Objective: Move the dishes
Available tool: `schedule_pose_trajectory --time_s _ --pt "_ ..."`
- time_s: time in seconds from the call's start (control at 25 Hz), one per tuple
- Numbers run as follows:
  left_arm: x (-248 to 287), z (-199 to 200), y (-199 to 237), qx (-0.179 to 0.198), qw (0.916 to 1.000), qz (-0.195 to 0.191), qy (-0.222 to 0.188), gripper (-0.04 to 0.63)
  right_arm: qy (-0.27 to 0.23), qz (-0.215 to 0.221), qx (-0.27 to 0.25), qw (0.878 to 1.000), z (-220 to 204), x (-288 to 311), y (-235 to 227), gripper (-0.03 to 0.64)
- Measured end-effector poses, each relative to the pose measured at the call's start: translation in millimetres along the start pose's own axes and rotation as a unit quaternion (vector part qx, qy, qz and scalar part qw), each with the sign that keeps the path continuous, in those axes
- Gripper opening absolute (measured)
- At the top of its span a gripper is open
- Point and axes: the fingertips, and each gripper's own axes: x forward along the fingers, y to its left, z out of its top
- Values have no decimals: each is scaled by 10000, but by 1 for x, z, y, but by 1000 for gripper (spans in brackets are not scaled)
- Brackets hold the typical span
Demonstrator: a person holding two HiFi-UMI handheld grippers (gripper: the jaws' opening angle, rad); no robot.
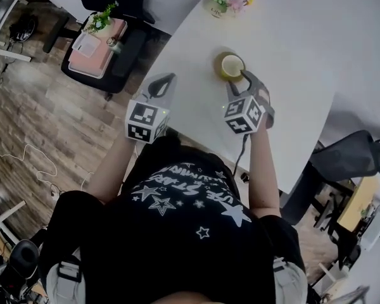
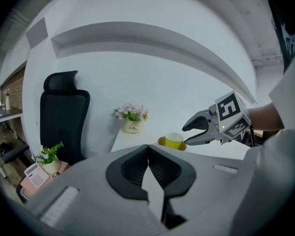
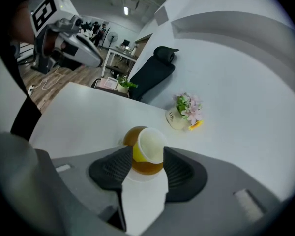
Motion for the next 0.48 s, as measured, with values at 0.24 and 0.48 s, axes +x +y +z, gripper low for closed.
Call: schedule_pose_trajectory --time_s 0.24,0.48 --pt "15 -1 16 69 9997 -224 10 11 455 47 -623 9970 2 21 9 125" --pt "23 -4 27 48 9995 -318 25 11 743 129 -658 9950 1 28 12 26"
